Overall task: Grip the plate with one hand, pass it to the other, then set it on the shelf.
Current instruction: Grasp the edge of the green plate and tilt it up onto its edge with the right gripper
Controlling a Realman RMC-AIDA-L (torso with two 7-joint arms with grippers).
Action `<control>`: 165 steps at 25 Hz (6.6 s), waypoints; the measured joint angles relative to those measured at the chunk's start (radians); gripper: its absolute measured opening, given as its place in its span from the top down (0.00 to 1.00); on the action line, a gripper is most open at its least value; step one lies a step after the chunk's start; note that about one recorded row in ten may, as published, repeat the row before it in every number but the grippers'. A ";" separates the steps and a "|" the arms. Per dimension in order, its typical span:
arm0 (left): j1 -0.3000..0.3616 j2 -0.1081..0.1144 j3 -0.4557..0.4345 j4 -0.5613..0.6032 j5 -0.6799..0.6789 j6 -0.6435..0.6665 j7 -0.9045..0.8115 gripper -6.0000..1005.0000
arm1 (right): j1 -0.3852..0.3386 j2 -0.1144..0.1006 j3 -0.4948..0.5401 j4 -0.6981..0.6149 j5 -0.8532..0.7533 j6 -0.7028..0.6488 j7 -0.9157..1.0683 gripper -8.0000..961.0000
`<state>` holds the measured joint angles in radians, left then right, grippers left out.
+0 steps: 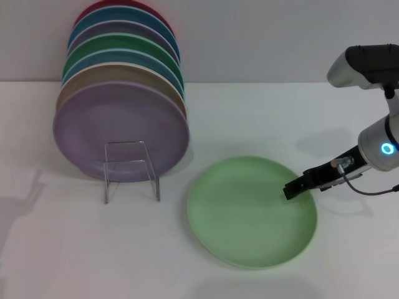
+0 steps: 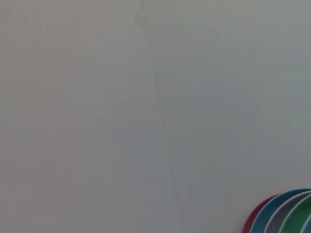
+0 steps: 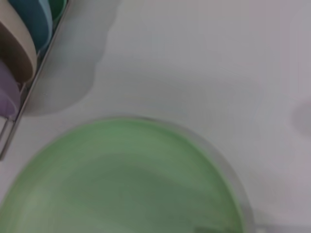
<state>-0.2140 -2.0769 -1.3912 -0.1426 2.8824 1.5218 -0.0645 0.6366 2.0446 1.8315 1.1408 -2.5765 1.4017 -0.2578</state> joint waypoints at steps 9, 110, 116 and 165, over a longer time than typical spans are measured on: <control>-0.001 0.002 0.000 0.000 0.000 -0.015 0.000 0.14 | 0.020 0.002 -0.003 -0.065 0.001 -0.030 -0.006 0.20; -0.013 -0.001 0.025 -0.012 0.005 -0.020 -0.008 0.14 | 0.000 0.031 -0.145 0.008 -0.026 -0.054 -0.032 0.40; -0.014 -0.001 0.026 -0.012 0.006 -0.020 -0.009 0.14 | 0.011 0.030 -0.157 -0.014 -0.026 -0.062 -0.032 0.41; -0.011 -0.002 0.063 -0.040 0.000 -0.021 -0.008 0.14 | -0.012 0.031 -0.212 0.068 0.024 -0.053 -0.061 0.92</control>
<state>-0.2253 -2.0784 -1.3284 -0.1822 2.8823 1.5012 -0.0725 0.6243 2.0755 1.6199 1.2089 -2.5526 1.3490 -0.3186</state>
